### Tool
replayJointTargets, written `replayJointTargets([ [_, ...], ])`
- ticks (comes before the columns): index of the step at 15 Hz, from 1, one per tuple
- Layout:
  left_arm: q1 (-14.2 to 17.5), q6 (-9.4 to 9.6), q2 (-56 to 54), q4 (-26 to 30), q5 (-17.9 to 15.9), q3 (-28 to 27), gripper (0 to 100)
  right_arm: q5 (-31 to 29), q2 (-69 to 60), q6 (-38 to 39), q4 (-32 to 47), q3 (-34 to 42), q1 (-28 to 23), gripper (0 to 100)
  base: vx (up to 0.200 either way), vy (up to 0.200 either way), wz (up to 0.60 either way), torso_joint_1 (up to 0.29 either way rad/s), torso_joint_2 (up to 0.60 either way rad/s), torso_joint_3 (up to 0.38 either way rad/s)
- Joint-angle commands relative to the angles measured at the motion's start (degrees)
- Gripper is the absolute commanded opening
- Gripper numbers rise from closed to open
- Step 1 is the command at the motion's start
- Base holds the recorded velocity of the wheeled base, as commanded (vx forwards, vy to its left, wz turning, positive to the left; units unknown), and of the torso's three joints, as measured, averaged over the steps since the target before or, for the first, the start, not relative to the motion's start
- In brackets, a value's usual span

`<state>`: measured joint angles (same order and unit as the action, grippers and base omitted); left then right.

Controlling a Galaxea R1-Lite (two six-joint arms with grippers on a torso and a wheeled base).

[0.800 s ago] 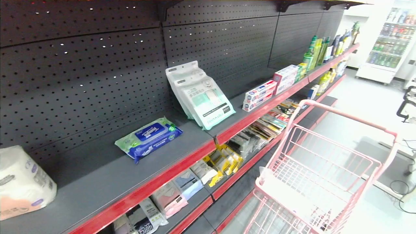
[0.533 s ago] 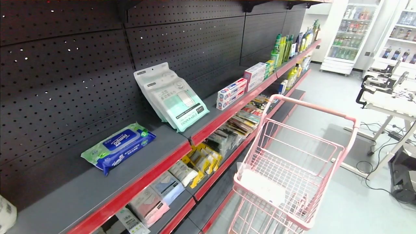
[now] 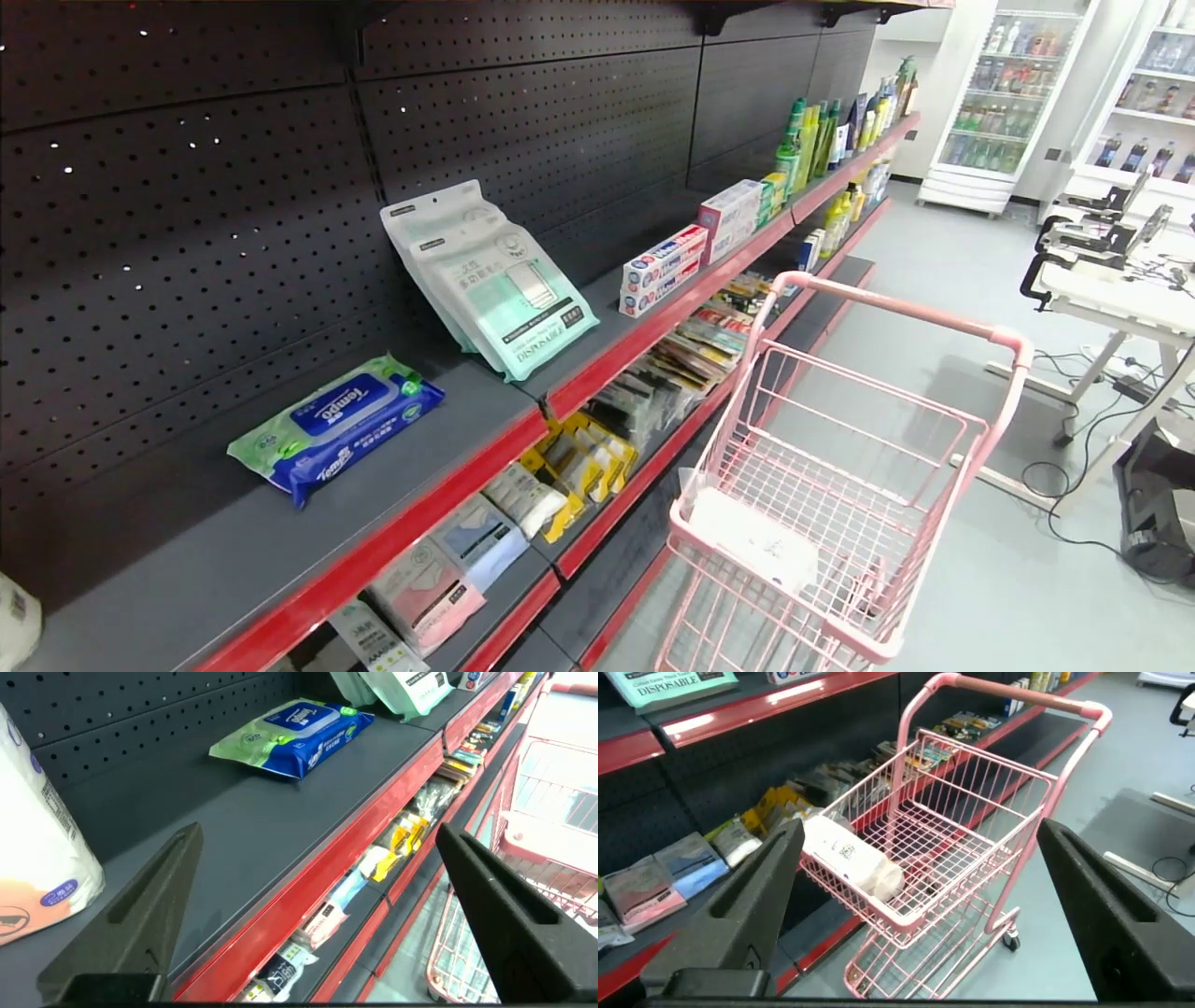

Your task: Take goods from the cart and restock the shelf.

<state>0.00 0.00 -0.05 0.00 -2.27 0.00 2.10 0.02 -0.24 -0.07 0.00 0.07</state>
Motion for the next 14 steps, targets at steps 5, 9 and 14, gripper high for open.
replayJointTargets([
  [5,0.0,0.0,0.05,0.0,-0.02,0.0,100,0.1,-0.02,-0.28,-0.01,0.0,0.01,100,0.0,0.0,0.0,0.0,0.0,0.0],
  [9,0.0,0.09,0.05,0.0,-0.02,0.0,100,0.01,0.5,-0.11,0.25,-0.18,0.1,100,0.0,0.0,0.0,0.0,0.0,0.0],
  [14,0.0,0.0,0.05,0.0,-0.02,0.0,100,-0.78,48.4,5.78,14.84,-40.34,-0.16,100,0.0,0.0,0.0,0.0,0.0,0.0],
])
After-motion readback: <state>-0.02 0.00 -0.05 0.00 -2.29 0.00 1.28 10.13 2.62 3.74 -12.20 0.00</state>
